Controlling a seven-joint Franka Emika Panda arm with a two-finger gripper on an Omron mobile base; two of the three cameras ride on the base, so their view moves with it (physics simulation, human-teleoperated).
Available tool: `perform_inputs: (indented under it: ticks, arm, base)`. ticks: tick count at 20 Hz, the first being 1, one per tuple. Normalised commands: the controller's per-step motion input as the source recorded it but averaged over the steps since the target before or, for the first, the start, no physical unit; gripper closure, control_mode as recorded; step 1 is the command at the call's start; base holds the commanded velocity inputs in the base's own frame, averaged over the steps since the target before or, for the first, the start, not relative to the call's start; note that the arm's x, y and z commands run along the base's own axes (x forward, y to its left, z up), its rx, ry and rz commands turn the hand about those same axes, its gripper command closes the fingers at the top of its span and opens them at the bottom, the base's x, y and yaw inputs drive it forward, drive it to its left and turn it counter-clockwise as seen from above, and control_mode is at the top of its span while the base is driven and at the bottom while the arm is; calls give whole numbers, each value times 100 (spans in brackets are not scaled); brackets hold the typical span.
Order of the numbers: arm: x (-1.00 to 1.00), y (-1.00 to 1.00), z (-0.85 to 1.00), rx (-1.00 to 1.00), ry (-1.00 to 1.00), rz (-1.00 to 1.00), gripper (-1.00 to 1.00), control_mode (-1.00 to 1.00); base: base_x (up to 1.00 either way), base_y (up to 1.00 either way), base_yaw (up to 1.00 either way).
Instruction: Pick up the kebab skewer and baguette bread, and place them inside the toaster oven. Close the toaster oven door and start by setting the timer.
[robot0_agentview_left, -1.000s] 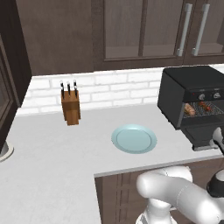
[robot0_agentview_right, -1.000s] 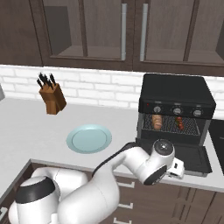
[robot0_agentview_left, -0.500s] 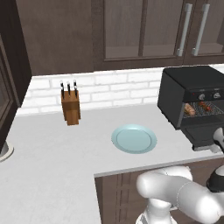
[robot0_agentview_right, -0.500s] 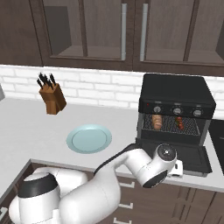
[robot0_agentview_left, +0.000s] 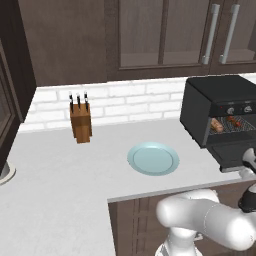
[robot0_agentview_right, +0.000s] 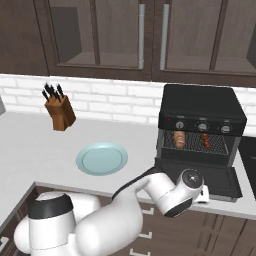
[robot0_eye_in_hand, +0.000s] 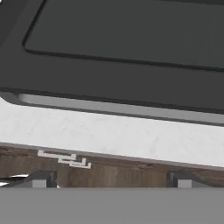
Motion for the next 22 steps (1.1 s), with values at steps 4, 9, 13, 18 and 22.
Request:
perform_inputs:
  ticks: [4,9,13,18,22]
  arm:
    - [41,0,-4,0,0,-2,-100,-100]
    - [36,0,-10,0,1,-3,-100,-100]
    - [3,0,-26,0,4,-5,-100,-100]
    - [1,0,-23,0,1,-5,-100,-100]
    - [9,0,-12,0,0,-7,-100,-100]
  base:
    - [0,0,0]
    - [0,0,0]
    - [0,0,0]
    - [0,0,0]
    - [0,0,0]
